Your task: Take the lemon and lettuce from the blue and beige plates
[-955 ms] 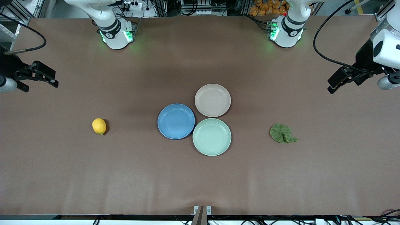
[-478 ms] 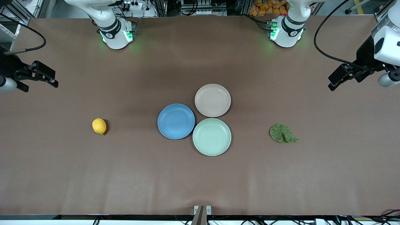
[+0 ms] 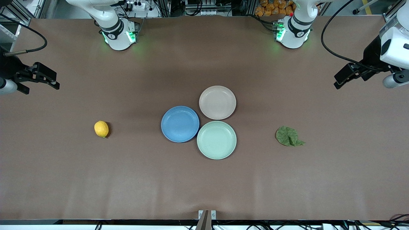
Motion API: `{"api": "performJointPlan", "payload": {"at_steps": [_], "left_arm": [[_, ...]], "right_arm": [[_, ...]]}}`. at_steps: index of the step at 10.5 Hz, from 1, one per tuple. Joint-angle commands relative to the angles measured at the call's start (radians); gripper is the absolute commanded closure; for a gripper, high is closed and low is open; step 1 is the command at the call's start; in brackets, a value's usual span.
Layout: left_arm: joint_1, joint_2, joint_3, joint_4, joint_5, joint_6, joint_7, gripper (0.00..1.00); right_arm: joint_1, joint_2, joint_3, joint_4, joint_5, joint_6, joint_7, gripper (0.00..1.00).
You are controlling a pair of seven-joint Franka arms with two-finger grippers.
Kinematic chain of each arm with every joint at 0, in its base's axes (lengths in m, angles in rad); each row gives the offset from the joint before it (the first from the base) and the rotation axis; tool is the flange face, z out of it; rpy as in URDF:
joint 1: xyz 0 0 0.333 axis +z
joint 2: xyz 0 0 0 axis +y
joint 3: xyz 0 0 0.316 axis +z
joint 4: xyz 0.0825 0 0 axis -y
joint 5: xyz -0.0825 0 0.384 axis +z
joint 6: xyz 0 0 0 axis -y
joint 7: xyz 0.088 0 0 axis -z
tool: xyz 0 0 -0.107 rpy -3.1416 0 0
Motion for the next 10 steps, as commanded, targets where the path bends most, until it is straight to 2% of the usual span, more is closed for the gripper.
{"api": "performJointPlan", "payload": {"at_steps": [1, 2, 4, 10], "left_arm": [[0.003, -0.016, 0.024, 0.008, -0.048, -0.071, 0.093, 0.00], [0.003, -0.027, 0.054, 0.006, -0.074, -0.072, 0.099, 0.00], [0.003, -0.029, 0.059, 0.006, -0.073, -0.072, 0.203, 0.00], [0.000, -0.029, 0.081, 0.013, -0.068, -0.071, 0.203, 0.00]], "right_arm": [[0.011, -0.020, -0.010, -0.023, -0.006, 0.003, 0.005, 0.00], [0.012, -0.022, -0.010, -0.035, -0.008, 0.004, 0.005, 0.00], [0.014, -0.023, -0.010, -0.039, -0.009, -0.002, 0.003, 0.00], [0.015, -0.051, -0.010, -0.079, -0.011, 0.012, 0.005, 0.00]]}}
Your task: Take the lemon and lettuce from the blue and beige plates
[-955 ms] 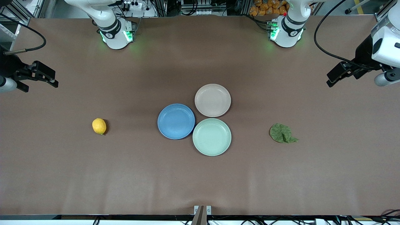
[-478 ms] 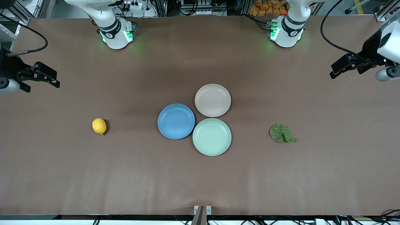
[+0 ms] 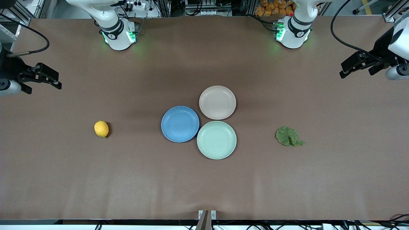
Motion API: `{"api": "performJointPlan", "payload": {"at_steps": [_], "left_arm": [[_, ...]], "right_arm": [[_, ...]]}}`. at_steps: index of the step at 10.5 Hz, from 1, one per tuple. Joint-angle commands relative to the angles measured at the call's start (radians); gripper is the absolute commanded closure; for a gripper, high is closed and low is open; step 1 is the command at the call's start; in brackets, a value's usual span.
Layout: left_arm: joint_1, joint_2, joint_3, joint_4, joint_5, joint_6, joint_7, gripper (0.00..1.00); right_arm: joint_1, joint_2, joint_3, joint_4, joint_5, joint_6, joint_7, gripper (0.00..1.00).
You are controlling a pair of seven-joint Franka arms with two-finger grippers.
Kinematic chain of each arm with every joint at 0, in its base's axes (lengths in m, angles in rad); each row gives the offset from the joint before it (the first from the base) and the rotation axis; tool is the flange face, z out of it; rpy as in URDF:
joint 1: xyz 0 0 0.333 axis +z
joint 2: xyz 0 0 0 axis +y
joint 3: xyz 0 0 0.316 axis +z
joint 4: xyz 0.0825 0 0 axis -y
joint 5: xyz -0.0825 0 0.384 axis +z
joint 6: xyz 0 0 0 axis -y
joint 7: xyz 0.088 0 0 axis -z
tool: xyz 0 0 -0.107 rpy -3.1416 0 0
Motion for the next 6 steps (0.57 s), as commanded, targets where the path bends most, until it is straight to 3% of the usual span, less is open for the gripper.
{"api": "performJointPlan", "payload": {"at_steps": [1, 6], "left_arm": [[-0.002, -0.002, 0.020, 0.014, -0.022, -0.016, 0.013, 0.00], [-0.002, -0.008, 0.022, 0.014, -0.017, -0.018, 0.016, 0.00]], "right_arm": [[0.014, -0.040, -0.010, -0.052, -0.011, 0.022, 0.005, 0.00], [0.015, -0.048, -0.008, -0.075, -0.011, 0.053, 0.005, 0.00]]}}
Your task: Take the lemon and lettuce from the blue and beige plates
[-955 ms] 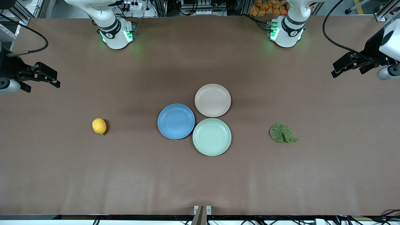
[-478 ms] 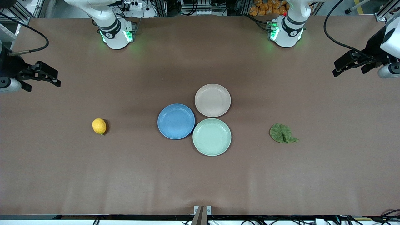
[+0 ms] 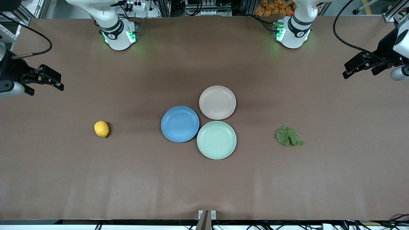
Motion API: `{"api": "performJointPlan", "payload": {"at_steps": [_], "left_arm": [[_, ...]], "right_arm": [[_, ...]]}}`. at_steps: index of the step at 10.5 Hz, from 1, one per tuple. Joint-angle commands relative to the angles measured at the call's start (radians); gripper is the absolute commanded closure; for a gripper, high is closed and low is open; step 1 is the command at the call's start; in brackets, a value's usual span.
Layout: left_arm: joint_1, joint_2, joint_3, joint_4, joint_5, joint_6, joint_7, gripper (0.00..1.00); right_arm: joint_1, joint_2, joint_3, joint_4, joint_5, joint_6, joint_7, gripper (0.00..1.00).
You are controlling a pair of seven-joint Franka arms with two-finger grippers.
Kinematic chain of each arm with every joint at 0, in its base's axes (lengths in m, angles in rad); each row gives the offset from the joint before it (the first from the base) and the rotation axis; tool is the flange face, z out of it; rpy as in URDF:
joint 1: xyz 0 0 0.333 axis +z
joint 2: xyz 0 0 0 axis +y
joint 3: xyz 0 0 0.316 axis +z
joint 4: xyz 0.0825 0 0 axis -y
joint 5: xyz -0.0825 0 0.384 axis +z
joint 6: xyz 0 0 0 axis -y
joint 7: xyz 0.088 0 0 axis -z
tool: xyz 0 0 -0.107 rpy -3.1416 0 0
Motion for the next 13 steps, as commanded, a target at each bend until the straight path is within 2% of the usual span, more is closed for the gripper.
{"api": "performJointPlan", "payload": {"at_steps": [1, 9, 13], "left_arm": [[-0.002, -0.009, 0.016, 0.013, -0.016, -0.018, 0.023, 0.00], [-0.005, -0.009, 0.016, 0.004, 0.024, -0.026, 0.030, 0.00], [-0.011, 0.000, 0.004, -0.005, 0.073, -0.026, 0.137, 0.00]], "right_arm": [[0.011, -0.043, -0.008, -0.047, -0.011, 0.017, 0.005, 0.00], [0.009, -0.041, -0.006, -0.047, -0.011, 0.020, 0.006, 0.00], [0.006, -0.041, -0.006, -0.049, -0.011, 0.018, 0.005, 0.00]]}}
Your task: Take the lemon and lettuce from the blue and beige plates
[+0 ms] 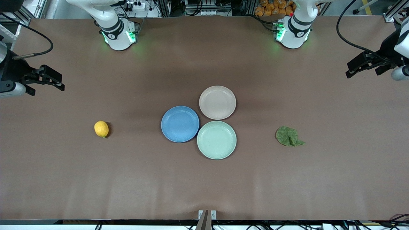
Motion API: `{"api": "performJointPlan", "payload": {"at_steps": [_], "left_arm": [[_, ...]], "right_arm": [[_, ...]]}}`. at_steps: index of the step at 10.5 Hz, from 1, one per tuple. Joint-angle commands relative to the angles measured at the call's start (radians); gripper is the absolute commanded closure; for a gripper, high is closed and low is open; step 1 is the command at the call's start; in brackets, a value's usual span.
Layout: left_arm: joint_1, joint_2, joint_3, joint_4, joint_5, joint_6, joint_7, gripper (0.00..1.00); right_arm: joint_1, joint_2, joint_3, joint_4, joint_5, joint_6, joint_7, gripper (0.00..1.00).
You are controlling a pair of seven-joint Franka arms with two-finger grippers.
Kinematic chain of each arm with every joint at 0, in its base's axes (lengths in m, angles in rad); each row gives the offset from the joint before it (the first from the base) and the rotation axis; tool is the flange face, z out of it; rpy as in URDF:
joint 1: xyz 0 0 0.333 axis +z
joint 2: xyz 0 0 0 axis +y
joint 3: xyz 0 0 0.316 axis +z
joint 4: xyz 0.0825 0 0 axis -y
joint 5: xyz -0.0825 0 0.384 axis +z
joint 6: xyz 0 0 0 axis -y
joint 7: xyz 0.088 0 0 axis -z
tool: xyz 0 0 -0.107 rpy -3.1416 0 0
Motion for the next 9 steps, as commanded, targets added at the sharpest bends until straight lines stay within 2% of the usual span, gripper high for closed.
{"api": "performJointPlan", "payload": {"at_steps": [1, 4, 9], "left_arm": [[-0.006, 0.001, -0.022, 0.001, 0.049, -0.014, 0.056, 0.00], [-0.005, 0.004, -0.051, -0.013, 0.052, -0.014, 0.049, 0.00], [-0.002, 0.005, -0.048, 0.000, 0.050, -0.014, 0.046, 0.00]], "right_arm": [[0.004, -0.035, -0.006, -0.041, -0.011, 0.014, 0.005, 0.00], [0.004, -0.035, -0.006, -0.042, -0.011, 0.014, 0.006, 0.00], [0.003, -0.032, -0.006, -0.041, -0.011, 0.016, 0.005, 0.00]]}}
